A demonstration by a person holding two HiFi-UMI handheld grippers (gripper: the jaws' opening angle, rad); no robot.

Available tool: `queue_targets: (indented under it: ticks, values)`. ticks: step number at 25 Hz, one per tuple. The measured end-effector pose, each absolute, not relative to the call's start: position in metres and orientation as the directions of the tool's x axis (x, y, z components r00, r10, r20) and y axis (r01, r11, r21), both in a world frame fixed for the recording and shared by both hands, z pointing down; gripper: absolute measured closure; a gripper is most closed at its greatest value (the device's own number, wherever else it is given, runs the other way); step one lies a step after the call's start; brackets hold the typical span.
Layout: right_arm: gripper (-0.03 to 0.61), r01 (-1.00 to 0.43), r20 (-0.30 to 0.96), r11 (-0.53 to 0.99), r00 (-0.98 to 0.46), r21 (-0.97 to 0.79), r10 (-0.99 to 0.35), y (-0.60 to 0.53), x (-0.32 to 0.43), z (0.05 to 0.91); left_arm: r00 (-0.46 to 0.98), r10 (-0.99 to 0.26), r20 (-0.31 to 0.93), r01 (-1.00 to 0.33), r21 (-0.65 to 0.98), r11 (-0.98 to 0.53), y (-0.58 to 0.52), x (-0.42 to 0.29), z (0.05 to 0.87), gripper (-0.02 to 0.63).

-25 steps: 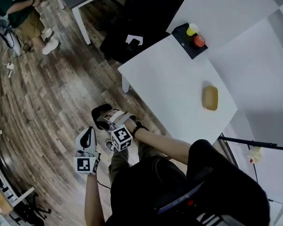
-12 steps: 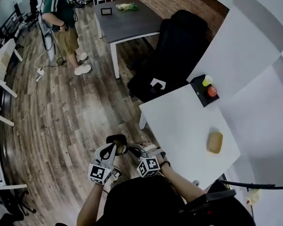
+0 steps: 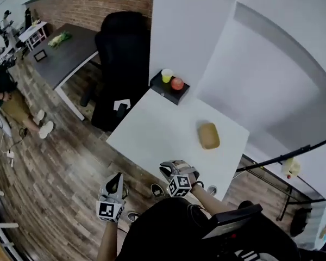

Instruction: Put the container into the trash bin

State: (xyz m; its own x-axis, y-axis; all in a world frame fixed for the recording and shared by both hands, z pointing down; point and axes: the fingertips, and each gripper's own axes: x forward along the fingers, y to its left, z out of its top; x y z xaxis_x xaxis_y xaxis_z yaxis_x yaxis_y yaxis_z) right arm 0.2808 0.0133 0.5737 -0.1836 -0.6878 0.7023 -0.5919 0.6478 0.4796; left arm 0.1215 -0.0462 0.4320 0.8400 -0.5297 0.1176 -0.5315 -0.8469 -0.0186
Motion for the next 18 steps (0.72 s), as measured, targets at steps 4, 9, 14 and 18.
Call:
queue_targets:
  ticks: [4, 9, 14, 18]
  values:
    - [0.509, -0.714, 0.708, 0.521, -0.051, 0.467, -0.705, 0.031, 0.37, 0.576, 0.896, -0.427, 0.12, -0.43, 0.0, -0.903, -0.046, 0.201, 0.425, 0.618]
    - [0.508, -0.794, 0.71, 0.381, 0.088, 0.474, -0.699, 0.064, 0.455, 0.582, 0.956, -0.249, 0.155, -0.252, -0.003, -0.968, -0.018, 0.294, 0.425, 0.618]
    - [0.499, -0.829, 0.722, 0.3, 0.169, 0.473, -0.671, 0.085, 0.502, 0.598, 0.981, -0.161, 0.107, -0.165, 0.028, -0.986, -0.006, 0.349, 0.429, 0.618]
    - [0.425, -0.829, 0.758, 0.313, 0.187, 0.463, -0.625, 0.082, 0.534, 0.614, 0.986, -0.131, 0.105, -0.135, 0.028, -0.99, 0.001, 0.365, 0.433, 0.618]
